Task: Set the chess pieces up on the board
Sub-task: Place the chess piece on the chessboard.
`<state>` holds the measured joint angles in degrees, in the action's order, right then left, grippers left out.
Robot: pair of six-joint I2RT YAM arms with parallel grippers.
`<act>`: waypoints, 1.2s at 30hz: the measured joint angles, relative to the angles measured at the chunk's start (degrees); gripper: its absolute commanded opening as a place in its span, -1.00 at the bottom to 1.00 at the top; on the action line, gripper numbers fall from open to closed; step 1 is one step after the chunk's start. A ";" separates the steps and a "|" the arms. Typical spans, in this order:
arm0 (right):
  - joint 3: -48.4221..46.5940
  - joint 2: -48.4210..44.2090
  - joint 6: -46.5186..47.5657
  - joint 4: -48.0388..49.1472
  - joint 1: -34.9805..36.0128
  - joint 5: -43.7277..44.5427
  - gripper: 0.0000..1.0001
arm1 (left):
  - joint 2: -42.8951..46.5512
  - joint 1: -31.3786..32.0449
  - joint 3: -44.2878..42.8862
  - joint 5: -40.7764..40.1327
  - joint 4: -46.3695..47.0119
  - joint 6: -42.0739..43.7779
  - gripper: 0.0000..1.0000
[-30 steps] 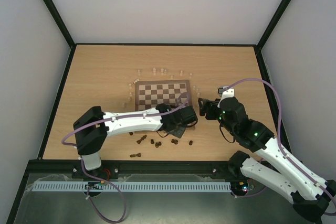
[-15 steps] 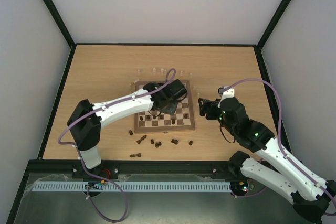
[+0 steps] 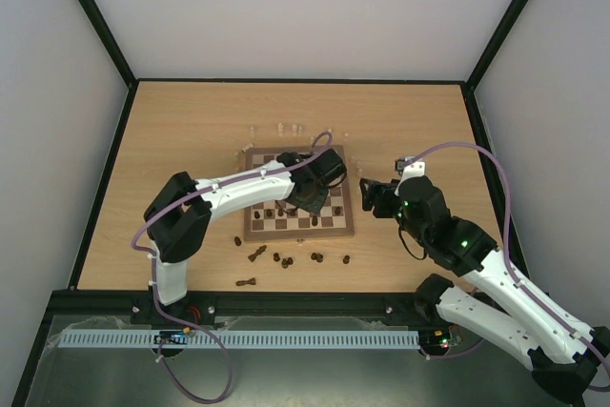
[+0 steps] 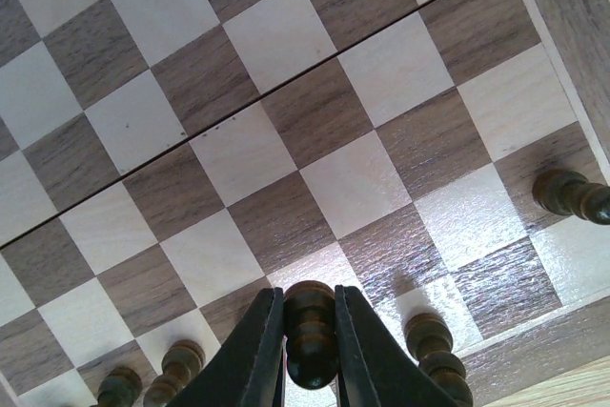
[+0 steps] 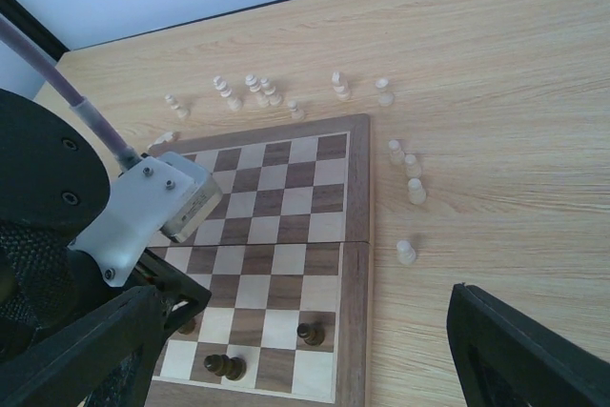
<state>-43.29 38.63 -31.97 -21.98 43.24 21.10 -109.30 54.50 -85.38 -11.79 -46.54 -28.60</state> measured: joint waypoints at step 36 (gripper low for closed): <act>0.00 0.11 0.00 0.00 0.00 -0.09 0.65 | -1.16 0.35 6.29 2.40 5.18 -0.37 -0.68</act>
<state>-43.29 38.74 -31.97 -21.98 43.24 21.02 -110.45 54.85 -79.09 -9.39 -41.36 -28.97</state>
